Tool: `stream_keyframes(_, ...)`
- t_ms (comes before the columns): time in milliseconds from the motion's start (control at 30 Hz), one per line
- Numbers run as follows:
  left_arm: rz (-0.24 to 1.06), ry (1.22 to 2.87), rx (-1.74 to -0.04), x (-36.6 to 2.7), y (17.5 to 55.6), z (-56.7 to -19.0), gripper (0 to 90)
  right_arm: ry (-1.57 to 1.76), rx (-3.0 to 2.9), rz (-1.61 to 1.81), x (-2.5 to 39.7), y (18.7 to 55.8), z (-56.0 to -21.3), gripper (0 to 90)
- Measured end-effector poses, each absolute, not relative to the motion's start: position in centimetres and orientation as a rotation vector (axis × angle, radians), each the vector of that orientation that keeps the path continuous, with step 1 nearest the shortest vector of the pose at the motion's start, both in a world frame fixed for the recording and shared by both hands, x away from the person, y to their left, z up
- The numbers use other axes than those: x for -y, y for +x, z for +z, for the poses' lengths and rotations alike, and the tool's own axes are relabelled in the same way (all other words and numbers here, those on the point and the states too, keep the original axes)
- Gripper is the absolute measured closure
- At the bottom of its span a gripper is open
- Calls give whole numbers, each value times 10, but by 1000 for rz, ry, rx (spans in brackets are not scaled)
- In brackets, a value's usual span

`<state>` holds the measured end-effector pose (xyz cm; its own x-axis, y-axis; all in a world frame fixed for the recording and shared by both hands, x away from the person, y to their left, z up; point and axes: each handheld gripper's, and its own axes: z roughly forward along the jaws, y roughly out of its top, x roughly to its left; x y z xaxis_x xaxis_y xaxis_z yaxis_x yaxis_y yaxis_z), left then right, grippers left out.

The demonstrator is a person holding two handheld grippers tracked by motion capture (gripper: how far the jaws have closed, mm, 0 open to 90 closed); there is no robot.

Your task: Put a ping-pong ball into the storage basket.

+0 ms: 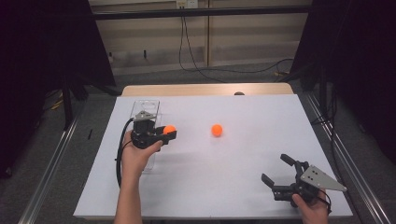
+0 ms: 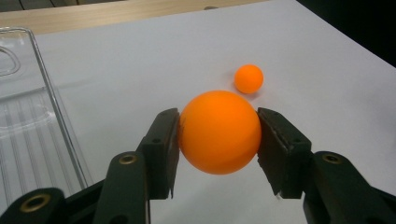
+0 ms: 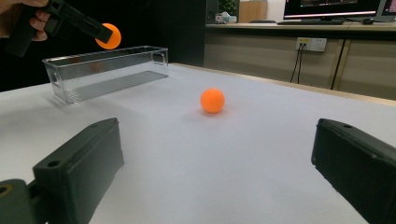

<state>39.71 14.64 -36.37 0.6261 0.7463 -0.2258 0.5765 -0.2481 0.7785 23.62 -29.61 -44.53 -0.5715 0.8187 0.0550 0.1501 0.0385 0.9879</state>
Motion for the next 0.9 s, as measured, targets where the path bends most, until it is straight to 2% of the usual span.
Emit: stream_keyframes(900, 284, 1925, -1070, -162, 396, -359, 509, 980, -1774, 1577, 296, 236, -445, 18)
